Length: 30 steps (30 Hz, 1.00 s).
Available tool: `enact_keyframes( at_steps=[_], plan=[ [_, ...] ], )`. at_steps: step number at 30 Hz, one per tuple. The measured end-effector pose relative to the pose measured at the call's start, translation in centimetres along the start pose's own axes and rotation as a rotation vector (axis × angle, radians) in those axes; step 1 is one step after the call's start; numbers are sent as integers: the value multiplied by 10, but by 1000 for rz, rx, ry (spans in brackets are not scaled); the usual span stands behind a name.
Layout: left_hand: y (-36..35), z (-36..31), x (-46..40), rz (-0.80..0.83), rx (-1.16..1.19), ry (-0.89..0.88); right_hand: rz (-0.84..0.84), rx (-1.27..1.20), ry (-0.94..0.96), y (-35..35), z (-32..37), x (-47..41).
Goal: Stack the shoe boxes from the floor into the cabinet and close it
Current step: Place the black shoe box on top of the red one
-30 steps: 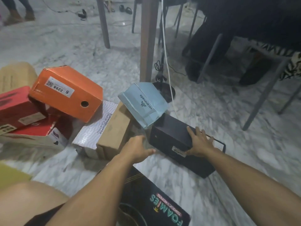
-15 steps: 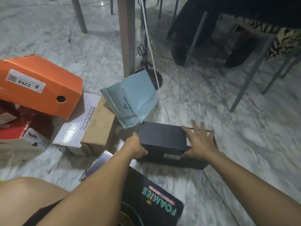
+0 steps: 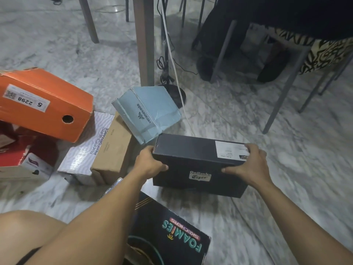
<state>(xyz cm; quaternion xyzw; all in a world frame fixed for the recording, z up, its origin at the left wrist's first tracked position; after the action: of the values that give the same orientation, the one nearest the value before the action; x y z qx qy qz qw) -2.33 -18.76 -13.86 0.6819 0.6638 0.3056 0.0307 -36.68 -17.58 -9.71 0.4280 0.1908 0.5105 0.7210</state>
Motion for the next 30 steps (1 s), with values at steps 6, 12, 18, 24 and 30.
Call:
enact_keyframes(
  at_steps=[6, 12, 18, 24, 30],
  plan=[
    [35, -47, 23, -149, 249, -201, -189, -212, 130, 55, 41, 17],
    [62, -84, 56, -243, 312, -395, -309, -397, 143, 92, 68, 30],
    [106, -81, 64, -332, 318, -378, -340, -475, 77, 93, 100, 26],
    [172, -62, 68, -427, 114, -296, -195, -513, 168, 50, 158, 18],
    [211, 4, 62, -443, -119, -50, 217, -467, 285, -60, 208, 23]
  ],
)
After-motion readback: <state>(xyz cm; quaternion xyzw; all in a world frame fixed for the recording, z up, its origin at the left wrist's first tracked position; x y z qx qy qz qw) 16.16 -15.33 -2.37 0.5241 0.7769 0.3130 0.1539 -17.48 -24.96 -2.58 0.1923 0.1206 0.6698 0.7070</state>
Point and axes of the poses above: each hand's wrist, its own x-axis away from the middle knuckle, its own y-axis out of the back of the hand, z = x × y, the point moved 9 cm from there along -x, towards the middle knuckle, and after that the axes turned 6 degrees about -y, right-handed, at the moved point
